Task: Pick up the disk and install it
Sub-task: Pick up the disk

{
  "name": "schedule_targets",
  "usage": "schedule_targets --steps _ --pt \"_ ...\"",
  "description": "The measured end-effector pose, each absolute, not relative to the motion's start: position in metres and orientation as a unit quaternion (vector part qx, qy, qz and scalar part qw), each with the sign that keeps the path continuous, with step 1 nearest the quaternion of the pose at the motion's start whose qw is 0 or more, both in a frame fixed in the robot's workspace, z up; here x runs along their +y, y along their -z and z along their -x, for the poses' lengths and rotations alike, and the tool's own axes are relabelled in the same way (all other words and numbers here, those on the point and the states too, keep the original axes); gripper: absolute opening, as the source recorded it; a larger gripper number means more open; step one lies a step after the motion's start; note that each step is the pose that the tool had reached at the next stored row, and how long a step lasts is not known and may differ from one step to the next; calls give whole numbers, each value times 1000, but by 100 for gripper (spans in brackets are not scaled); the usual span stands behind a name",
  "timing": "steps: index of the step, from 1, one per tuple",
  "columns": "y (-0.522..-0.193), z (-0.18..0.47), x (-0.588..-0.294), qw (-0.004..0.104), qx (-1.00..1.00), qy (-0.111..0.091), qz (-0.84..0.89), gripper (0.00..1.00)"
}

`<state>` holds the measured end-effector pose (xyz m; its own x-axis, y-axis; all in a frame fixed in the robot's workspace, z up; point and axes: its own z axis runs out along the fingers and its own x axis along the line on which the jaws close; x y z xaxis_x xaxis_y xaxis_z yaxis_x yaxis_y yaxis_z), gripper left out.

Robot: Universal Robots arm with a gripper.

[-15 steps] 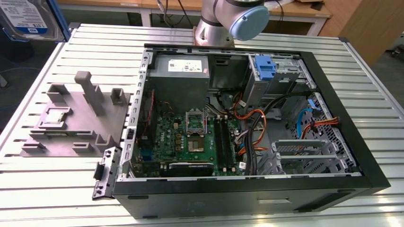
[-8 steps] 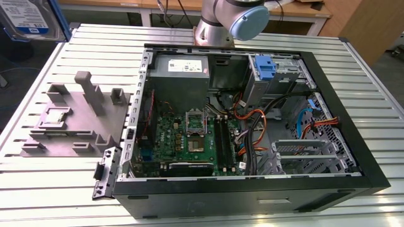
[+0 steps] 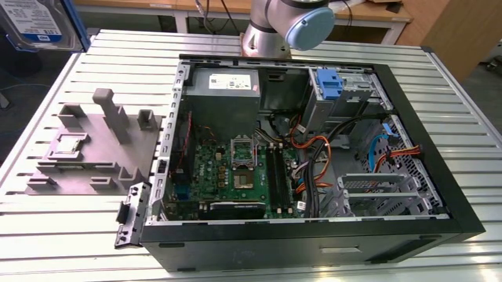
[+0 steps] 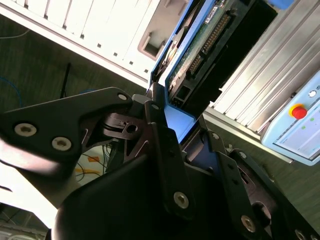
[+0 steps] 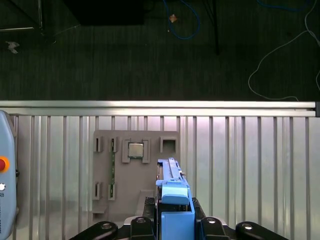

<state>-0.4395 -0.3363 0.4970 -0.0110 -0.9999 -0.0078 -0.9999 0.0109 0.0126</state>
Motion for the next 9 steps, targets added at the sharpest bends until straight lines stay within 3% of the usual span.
schedule_targets --steps 9 --pt "-497 438 -337 2 -711 7 -703 36"
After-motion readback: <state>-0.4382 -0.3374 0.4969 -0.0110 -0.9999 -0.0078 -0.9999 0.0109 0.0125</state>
